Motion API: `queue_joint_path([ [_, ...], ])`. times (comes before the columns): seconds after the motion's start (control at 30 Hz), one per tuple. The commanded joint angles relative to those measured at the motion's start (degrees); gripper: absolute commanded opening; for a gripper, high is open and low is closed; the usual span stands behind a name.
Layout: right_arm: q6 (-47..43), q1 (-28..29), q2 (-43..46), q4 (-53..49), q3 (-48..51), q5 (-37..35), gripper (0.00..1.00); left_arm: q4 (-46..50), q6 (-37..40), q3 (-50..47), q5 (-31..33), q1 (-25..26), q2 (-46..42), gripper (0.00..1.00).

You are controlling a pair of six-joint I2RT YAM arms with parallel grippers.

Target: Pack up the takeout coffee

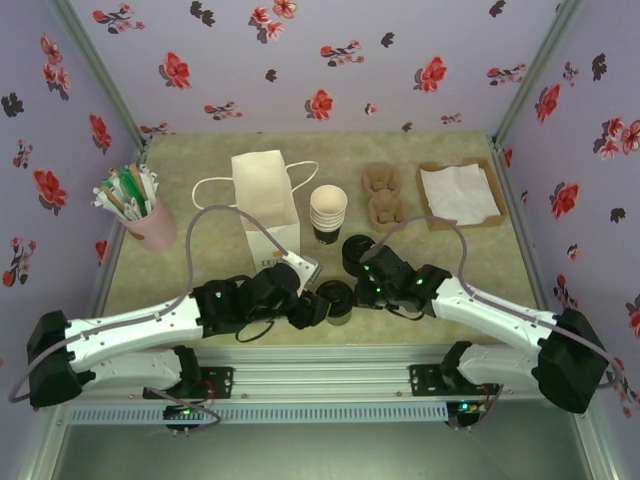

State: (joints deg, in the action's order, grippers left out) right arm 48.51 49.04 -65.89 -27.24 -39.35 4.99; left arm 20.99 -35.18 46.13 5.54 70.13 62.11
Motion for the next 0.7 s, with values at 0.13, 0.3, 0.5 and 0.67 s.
queue_joint_path([
  [0.13, -3.8, -3.6, -1.0, 0.4, -2.7, 2.0, 0.07, -2.1, 1.6, 0.5, 0.5, 0.4, 2.0, 0.54],
  [0.3, -5.0, -5.4, -1.9, 0.3, -4.1, 2.6, 0.09, -3.0, 1.8, 1.3, 0.2, 0.4, 3.3, 0.54],
  [0.5, -3.2, -6.3, 3.2, -4.0, -3.6, -1.9, 0.13, -2.7, 1.2, 2.5, 0.2, 0.4, 3.5, 0.54],
  [0.67, 0.9, -6.1, 12.9, -6.3, -0.8, -2.3, 0.11, -1.0, 1.6, 4.3, -0.3, 0.3, 3.6, 0.47],
])
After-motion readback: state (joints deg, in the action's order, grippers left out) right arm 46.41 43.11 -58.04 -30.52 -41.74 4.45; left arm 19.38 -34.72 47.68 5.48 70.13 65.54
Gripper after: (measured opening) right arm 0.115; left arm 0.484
